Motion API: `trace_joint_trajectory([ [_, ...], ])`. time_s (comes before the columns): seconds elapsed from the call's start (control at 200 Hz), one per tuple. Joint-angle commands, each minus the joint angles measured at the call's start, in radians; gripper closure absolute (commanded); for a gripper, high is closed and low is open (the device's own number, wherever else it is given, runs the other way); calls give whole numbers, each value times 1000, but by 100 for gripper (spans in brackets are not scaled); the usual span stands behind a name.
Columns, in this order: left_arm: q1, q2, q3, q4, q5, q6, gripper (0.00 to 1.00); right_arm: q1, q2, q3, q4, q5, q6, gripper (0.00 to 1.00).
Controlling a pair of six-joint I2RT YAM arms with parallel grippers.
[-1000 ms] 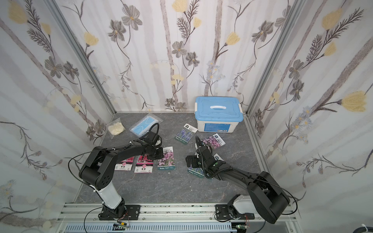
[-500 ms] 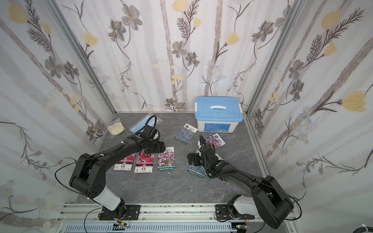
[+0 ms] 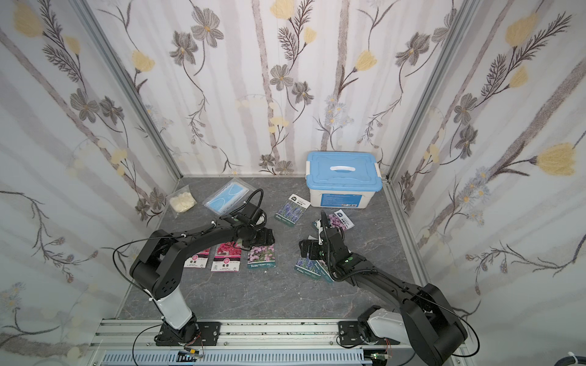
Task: Arrange the seed packets in a row
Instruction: Adjust the seed packet at the center of the board.
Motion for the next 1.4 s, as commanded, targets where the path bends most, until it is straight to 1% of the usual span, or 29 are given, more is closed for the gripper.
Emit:
trace_joint_trajectory([
  [0.0, -13, 28, 9, 17, -51, 8, 20, 0, -17, -7, 0, 27, -11, 0],
  [0.16, -46, 70, 16, -21, -140, 39, 24, -1, -47, -9, -14, 42, -15, 0],
  [0.27, -71, 74, 7, -30, -175, 51, 28, -2, -69, -9, -23, 53, -17, 0],
  [0.455, -88, 58, -25, -34, -188, 54, 30, -5, -92, -9, -34, 62, -18, 0],
  [0.734, -91, -13, -84, -28, -185, 59, 34, -7, -91, -19, -35, 71, -16, 0],
  [0.949, -91, -39, -87, -10, -169, 87, 33, -6, -92, -17, -40, 79, -14, 0],
  [1.129, -99, -72, -44, -3, -149, 104, 23, -13, -109, -18, -47, 82, -15, 0],
  [1.264, -115, -100, -21, 24, -85, 79, 22, -28, -130, -22, -53, 81, -14, 0],
  [1.394, -137, -89, -28, 65, -15, 38, 22, -59, -166, -27, -64, 54, -14, 0],
])
